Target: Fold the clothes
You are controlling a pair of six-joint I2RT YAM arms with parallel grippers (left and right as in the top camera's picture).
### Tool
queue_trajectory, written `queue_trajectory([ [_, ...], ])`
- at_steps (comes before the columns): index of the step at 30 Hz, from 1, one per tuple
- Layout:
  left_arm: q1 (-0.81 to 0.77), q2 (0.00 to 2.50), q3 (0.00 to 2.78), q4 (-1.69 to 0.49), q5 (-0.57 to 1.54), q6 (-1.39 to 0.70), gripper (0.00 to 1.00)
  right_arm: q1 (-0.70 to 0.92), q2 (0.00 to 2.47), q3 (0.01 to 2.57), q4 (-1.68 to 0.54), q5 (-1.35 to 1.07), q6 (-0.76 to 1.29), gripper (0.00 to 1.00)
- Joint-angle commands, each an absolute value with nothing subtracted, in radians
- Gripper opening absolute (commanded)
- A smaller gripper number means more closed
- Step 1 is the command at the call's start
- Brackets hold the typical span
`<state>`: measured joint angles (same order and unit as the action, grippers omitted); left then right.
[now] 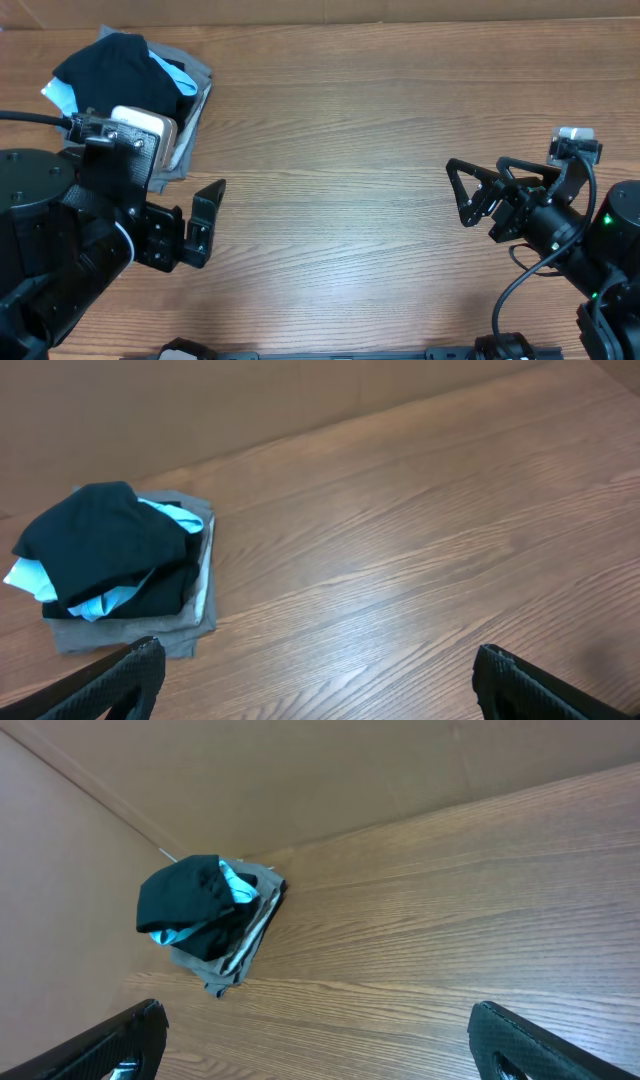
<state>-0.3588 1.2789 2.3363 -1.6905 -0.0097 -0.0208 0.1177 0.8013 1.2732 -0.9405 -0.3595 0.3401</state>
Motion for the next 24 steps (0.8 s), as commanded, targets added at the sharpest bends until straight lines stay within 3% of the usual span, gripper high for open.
queue_trajectory([
  [1,-0.365,1.281,2.332,-1.689,-0.026,-0.034,1.00,0.117,0.798,1.278,-0.937,-0.368,0.344,1.00],
  [7,-0.365,1.281,2.332,-1.689,-0.026,-0.034,1.00,0.117,0.798,1.278,-0.941,-0.577,0.343,1.00],
  [24,-0.365,1.281,2.332,-1.689,-0.026,-0.033,1.00,0.128,0.798,1.276,-0.954,-0.539,0.336,1.00],
])
